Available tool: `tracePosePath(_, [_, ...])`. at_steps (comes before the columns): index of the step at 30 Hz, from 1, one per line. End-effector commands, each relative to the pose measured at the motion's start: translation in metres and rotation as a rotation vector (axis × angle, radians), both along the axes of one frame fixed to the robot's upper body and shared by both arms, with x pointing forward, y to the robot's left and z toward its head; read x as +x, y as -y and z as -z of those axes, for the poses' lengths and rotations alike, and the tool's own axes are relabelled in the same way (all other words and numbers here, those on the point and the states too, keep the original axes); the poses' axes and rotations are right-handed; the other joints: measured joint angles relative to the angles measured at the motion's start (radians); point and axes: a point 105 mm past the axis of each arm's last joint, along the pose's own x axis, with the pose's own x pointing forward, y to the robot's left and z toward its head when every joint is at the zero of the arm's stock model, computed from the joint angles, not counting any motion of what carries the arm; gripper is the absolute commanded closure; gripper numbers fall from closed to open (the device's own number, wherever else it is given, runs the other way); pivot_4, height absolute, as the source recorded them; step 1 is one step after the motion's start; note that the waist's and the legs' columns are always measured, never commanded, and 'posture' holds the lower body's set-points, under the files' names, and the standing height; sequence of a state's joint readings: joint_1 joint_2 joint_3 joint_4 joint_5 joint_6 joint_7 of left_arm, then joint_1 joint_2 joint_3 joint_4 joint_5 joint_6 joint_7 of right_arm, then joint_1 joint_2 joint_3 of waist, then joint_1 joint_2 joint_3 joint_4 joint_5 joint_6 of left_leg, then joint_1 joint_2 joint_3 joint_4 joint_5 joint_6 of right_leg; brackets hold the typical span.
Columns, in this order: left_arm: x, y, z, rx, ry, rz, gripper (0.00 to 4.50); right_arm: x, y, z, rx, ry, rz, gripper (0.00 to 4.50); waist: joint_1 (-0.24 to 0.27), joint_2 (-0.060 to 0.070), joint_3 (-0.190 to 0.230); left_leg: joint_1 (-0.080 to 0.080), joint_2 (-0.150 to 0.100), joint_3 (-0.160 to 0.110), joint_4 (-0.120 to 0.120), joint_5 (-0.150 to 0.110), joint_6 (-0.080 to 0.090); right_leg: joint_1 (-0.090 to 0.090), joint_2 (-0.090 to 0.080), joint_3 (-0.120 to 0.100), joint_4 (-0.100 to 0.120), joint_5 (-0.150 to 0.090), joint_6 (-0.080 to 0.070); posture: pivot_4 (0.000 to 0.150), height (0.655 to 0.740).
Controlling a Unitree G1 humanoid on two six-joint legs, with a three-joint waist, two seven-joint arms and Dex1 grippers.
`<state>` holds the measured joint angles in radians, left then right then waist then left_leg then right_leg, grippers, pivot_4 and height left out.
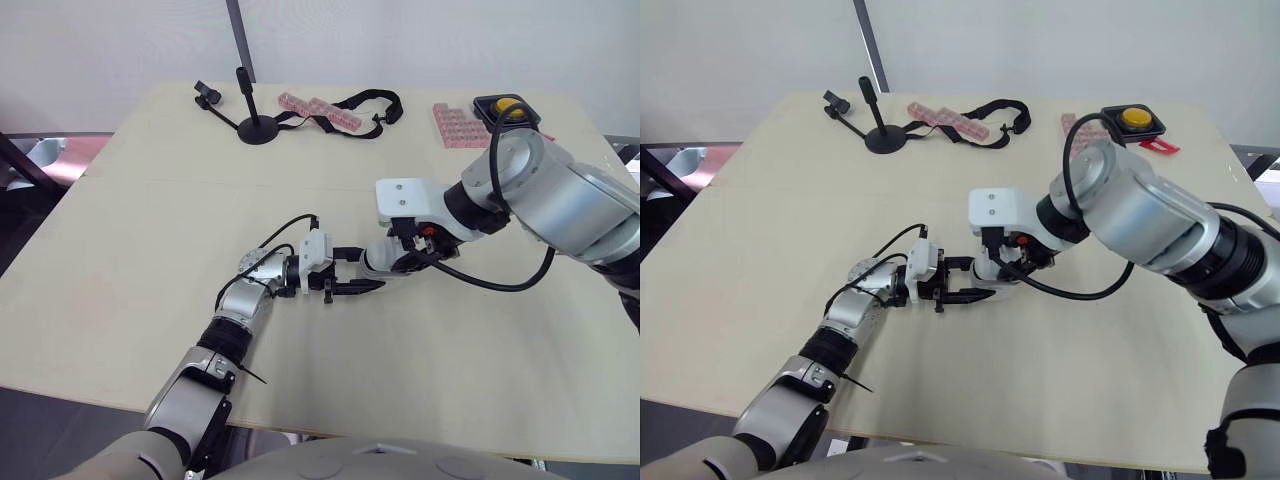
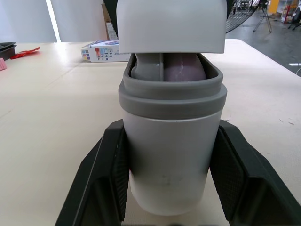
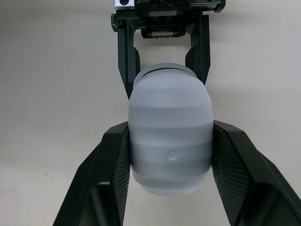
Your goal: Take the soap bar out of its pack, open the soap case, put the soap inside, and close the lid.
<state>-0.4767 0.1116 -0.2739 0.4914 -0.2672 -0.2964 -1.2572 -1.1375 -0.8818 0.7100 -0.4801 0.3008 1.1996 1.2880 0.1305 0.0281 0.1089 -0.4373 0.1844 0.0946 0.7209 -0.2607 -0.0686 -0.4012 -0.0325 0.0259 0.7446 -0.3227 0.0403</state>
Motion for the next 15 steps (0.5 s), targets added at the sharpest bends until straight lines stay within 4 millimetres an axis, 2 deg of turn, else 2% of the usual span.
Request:
tracePosePath(1, [0.0031, -0.0001, -0.0028, 0.002, 0.014, -0.013, 2.64, -0.0021, -0.0051, 0.0005, -0.009, 0.009, -0.023, 2.55, -0.001, 0.000, 0.000, 0.000, 0.000, 0.000, 0.000, 0.000, 0.000, 0.000, 0.000, 0.000, 0.000, 0.000, 0.000, 0.150, 0.7160])
tracePosePath(15, [0.0029, 0.0002, -0.0027, 0.002, 0.013, -0.017, 2.64, 0.0004, -0.0063, 0.0060, -0.026, 0.000, -0.019, 2.55, 0.000, -0.002, -0.002, 0.001, 0.000, 0.000, 0.000, 0.000, 0.000, 0.000, 0.000, 0.000, 0.001, 0.000, 0.000, 0.150, 0.7160])
